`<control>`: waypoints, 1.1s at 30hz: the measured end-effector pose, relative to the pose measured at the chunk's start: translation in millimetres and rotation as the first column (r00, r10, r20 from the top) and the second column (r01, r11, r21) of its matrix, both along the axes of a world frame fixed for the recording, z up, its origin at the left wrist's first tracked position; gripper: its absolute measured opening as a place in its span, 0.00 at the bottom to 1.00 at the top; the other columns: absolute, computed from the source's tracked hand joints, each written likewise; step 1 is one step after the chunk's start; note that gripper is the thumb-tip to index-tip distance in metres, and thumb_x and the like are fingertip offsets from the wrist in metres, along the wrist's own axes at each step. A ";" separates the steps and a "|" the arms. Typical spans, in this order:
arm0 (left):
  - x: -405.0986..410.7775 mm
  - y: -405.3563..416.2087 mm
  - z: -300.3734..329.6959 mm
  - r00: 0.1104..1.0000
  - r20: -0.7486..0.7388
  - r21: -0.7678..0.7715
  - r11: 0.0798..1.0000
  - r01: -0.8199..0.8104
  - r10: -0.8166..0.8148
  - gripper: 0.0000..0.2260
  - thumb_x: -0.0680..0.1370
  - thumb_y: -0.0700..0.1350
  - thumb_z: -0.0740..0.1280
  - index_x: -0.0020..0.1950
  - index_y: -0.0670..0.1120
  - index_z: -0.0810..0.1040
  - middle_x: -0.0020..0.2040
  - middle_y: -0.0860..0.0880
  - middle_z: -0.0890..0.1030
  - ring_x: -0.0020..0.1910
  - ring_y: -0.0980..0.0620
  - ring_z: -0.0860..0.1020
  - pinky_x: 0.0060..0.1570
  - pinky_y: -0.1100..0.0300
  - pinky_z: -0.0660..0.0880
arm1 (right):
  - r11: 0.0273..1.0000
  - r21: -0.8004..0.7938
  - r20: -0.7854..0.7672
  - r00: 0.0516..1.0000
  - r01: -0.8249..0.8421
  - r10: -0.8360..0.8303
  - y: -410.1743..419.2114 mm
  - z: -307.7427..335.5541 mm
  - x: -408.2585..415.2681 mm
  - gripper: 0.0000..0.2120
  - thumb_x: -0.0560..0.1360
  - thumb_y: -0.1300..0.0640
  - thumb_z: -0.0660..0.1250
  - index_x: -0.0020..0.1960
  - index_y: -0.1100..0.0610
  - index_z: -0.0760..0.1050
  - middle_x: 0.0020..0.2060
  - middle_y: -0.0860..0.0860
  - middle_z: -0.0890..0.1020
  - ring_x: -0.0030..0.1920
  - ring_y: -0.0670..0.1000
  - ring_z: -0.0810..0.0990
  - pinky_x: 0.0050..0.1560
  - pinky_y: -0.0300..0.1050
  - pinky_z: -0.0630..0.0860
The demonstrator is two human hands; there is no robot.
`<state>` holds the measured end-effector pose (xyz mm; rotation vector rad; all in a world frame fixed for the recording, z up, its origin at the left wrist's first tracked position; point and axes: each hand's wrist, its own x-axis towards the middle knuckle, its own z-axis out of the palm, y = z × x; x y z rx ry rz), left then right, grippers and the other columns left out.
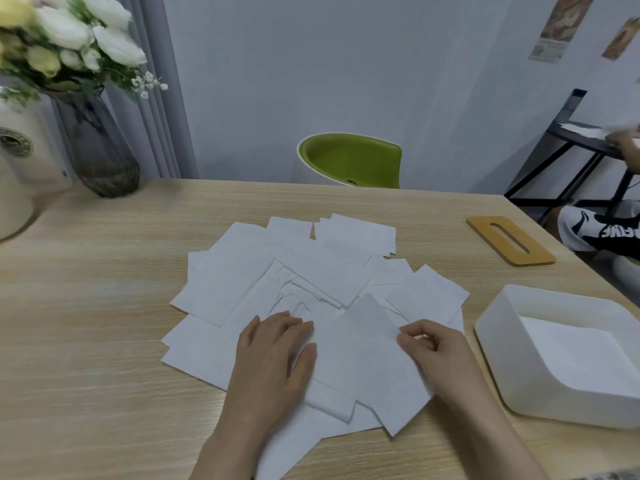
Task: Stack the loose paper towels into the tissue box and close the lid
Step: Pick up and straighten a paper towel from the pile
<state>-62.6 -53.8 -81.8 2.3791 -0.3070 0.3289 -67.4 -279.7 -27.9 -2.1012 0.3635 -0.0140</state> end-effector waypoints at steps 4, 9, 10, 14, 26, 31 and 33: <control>3.2 -2.1 5.2 1.000 -0.015 0.029 1.000 0.002 -0.002 0.14 0.81 0.52 0.61 0.64 0.52 0.78 0.63 0.57 0.76 0.72 0.59 0.65 0.75 0.58 0.45 | 0.942 0.308 -0.062 0.991 0.135 -0.122 5.4 -2.6 -10.4 0.04 0.75 0.61 0.68 0.43 0.58 0.80 0.31 0.54 0.84 0.30 0.48 0.80 0.34 0.41 0.71; 5.0 -10.0 18.7 0.996 -0.079 0.033 0.999 0.041 -0.039 0.31 0.75 0.65 0.43 0.61 0.55 0.80 0.64 0.60 0.74 0.73 0.63 0.60 0.75 0.57 0.41 | 0.887 0.429 -0.041 0.984 0.172 -0.171 22.1 -5.8 -19.4 0.03 0.76 0.60 0.67 0.44 0.57 0.79 0.34 0.52 0.85 0.32 0.48 0.83 0.38 0.45 0.75; 5.0 -11.4 20.1 0.995 -0.091 0.038 0.998 0.048 -0.044 0.31 0.76 0.66 0.43 0.60 0.55 0.80 0.64 0.60 0.74 0.74 0.63 0.59 0.75 0.57 0.41 | 0.880 0.443 -0.029 0.984 0.171 -0.176 25.5 -5.3 -20.7 0.03 0.76 0.60 0.67 0.44 0.57 0.79 0.34 0.52 0.86 0.32 0.47 0.83 0.38 0.45 0.75; 5.6 -16.1 25.0 0.991 -0.107 -0.047 0.996 0.070 -0.075 0.24 0.80 0.63 0.50 0.55 0.53 0.82 0.61 0.61 0.75 0.72 0.64 0.61 0.75 0.59 0.43 | 0.855 0.490 -0.010 0.982 0.171 -0.190 35.6 -3.2 -22.5 0.02 0.76 0.59 0.67 0.46 0.56 0.79 0.35 0.52 0.86 0.33 0.47 0.84 0.36 0.44 0.75; 3.6 -14.8 34.2 0.948 -0.307 -0.598 0.792 -0.122 -0.086 0.12 0.78 0.45 0.68 0.35 0.51 0.79 0.28 0.57 0.74 0.28 0.55 0.70 0.31 0.67 0.66 | 0.810 0.563 0.009 0.979 0.162 -0.203 51.5 0.0 -21.9 0.02 0.76 0.60 0.67 0.47 0.57 0.78 0.34 0.54 0.86 0.31 0.47 0.83 0.26 0.35 0.74; 4.0 -13.6 30.8 0.928 -0.343 -0.705 0.692 -0.155 -0.142 0.11 0.78 0.43 0.68 0.36 0.51 0.82 0.28 0.55 0.77 0.26 0.57 0.71 0.26 0.66 0.67 | 0.842 0.523 0.057 0.980 0.133 -0.190 57.9 -2.0 -20.1 0.02 0.77 0.61 0.66 0.47 0.57 0.77 0.32 0.53 0.85 0.30 0.46 0.82 0.27 0.34 0.74; 4.2 -13.2 29.9 0.918 -0.358 -0.736 0.657 -0.163 -0.173 0.10 0.78 0.42 0.67 0.39 0.48 0.83 0.31 0.51 0.79 0.28 0.55 0.74 0.26 0.64 0.69 | 0.857 0.500 0.075 0.980 0.121 -0.182 59.6 -4.3 -19.2 0.02 0.77 0.62 0.66 0.47 0.57 0.77 0.31 0.54 0.85 0.30 0.46 0.81 0.27 0.34 0.73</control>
